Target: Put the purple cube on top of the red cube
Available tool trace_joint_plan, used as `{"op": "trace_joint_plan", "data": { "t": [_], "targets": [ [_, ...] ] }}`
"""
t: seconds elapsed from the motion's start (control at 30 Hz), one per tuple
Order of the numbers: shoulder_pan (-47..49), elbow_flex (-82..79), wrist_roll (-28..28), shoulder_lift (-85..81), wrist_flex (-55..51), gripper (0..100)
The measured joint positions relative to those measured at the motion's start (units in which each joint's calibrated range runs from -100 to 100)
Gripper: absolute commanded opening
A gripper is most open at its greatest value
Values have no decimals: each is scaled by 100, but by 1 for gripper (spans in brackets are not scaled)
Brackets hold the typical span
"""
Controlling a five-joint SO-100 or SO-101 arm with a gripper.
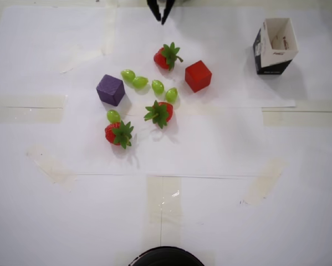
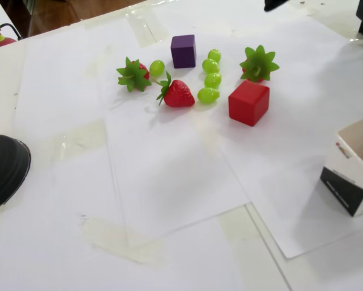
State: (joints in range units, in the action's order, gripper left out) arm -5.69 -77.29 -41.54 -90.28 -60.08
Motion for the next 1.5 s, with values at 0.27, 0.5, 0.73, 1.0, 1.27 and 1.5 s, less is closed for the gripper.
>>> {"op": "trace_joint_plan", "data": {
  "t": [0.27,0.5,0.73,1.0,1.27,1.5],
  "targets": [
    [-240,2145,181,1917,-458,0],
    [-90,3330,230,3308,-640,0],
    [-262,4308,230,4880,-672,0],
    [-569,5466,127,7279,-672,0],
    [-592,6760,107,9060,-656,0],
    [-712,7421,195,9932,-553,16]
  ]
}}
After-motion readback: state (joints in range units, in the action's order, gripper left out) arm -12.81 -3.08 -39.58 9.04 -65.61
